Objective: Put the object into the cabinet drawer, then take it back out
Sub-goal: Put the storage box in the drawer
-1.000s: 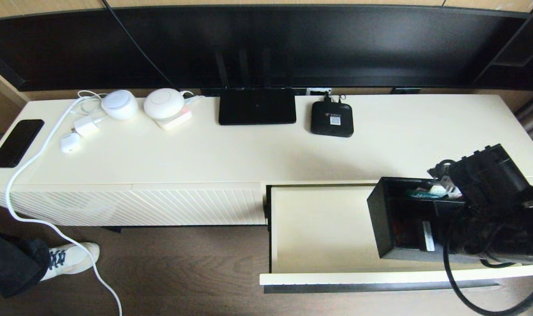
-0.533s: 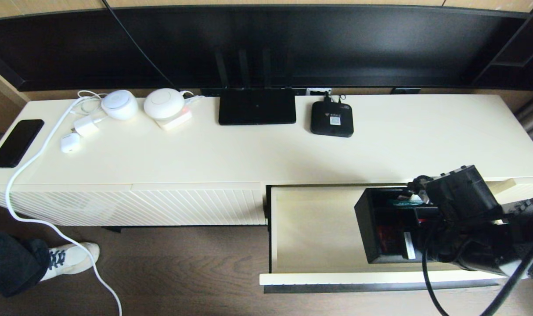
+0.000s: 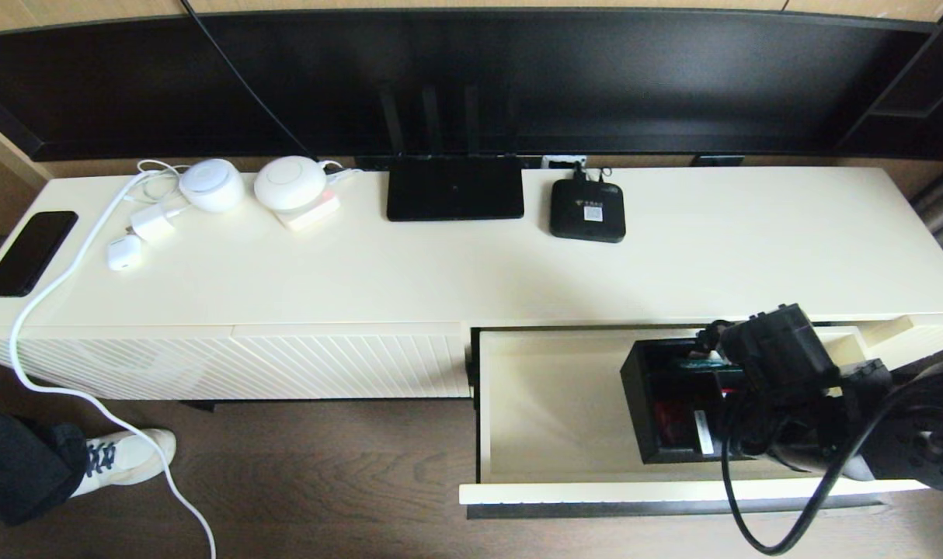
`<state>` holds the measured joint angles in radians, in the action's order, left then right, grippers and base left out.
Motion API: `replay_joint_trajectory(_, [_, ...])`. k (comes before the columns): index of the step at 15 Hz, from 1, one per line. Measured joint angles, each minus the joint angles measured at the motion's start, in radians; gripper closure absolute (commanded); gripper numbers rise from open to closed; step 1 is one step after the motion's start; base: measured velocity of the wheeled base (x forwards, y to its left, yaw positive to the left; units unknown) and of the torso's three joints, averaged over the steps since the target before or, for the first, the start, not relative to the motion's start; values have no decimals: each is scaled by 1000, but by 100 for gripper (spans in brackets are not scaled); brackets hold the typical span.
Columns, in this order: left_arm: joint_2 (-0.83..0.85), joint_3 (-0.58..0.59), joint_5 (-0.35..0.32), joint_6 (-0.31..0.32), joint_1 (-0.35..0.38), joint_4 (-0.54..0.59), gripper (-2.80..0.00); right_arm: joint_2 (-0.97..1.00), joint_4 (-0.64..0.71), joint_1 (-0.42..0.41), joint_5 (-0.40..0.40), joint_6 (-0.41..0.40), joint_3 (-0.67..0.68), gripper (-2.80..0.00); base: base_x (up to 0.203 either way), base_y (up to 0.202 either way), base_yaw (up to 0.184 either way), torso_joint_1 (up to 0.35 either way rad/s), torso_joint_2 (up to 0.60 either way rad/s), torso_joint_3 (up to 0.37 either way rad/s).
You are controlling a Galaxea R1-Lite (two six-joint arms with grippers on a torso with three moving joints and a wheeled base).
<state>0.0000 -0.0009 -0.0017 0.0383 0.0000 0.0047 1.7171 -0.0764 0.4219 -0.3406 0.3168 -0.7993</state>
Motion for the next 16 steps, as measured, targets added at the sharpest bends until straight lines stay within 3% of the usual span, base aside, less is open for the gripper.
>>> replay_joint_trajectory(16, [0,0,0,0,0,0,0,173,-153,-27,17,16,0,0,0,0,0,0,0,0])
